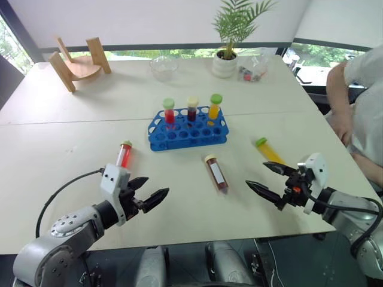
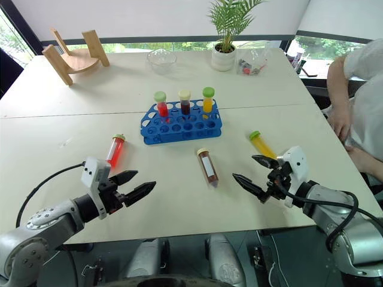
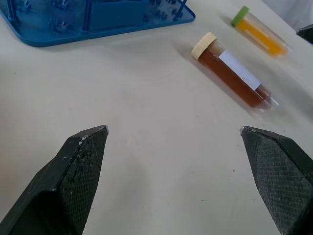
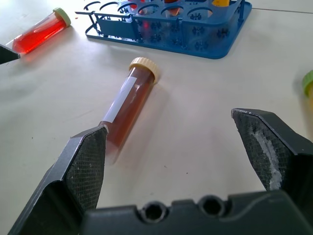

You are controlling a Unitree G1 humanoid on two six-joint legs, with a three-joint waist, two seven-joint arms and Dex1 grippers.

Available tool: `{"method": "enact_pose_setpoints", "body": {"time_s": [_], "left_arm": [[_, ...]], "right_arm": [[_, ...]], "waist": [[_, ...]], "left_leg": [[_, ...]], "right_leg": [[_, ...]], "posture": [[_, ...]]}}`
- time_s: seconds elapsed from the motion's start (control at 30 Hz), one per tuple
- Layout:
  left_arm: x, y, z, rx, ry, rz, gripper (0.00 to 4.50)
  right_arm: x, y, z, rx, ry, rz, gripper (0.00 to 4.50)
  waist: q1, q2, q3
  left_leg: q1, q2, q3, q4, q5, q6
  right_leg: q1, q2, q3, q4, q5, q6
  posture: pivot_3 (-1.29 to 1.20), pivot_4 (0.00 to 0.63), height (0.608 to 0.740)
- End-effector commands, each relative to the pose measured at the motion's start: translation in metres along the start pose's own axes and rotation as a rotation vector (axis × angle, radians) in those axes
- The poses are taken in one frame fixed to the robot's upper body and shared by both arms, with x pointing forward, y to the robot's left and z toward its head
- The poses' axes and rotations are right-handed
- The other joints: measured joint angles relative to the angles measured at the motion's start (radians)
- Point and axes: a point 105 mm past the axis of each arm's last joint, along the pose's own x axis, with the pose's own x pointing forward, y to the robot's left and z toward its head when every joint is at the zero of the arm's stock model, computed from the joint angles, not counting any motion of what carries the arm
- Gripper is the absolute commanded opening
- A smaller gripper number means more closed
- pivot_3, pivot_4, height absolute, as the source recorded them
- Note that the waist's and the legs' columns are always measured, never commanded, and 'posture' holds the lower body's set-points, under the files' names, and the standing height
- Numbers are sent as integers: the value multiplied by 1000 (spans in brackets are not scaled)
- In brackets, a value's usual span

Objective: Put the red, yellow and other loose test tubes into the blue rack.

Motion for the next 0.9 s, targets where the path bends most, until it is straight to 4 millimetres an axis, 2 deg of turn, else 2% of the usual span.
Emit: {"method": "enact_pose_setpoints", "body": {"time_s": [0.03, 0.17, 0.73, 0.87, 0.9], "left_arm": [[-4, 0, 13, 46, -43, 3, 4466], [-3, -4, 20, 14, -81, -30, 4466], [-1, -4, 21, 25, -74, -24, 4466], [1, -6, 24, 87, -65, -57, 4466], [1, -7, 26, 110, -60, -77, 4466]], "right_arm": [[-4, -2, 12, -23, -21, 4, 4500], [-3, -3, 12, -31, -3, 15, 4500], [-2, -13, 15, -68, 28, -34, 4500], [1, -25, 21, -108, 82, -73, 4500], [3, -34, 23, -123, 128, -104, 4500]], "waist": [[0, 0, 0], [0, 0, 0], [0, 0, 0], [0, 0, 0], [-1, 0, 0]], "left_leg": [[0, 0, 0, 0, 0, 0], [0, 0, 0, 0, 0, 0], [-1, 0, 0, -1, -1, 1], [-1, 0, 0, -1, -1, 1], [-1, 0, 1, -1, -1, 1]], "right_leg": [[0, 0, 0, 0, 0, 0], [0, 0, 0, -1, 0, 0], [0, 0, 0, -4, 0, 0], [0, 0, 0, -5, 0, 0], [0, 0, 0, -5, 0, 0]], "posture": [[0, 150, 740], [0, 150, 740], [0, 150, 740], [0, 150, 740], [0, 150, 740]]}}
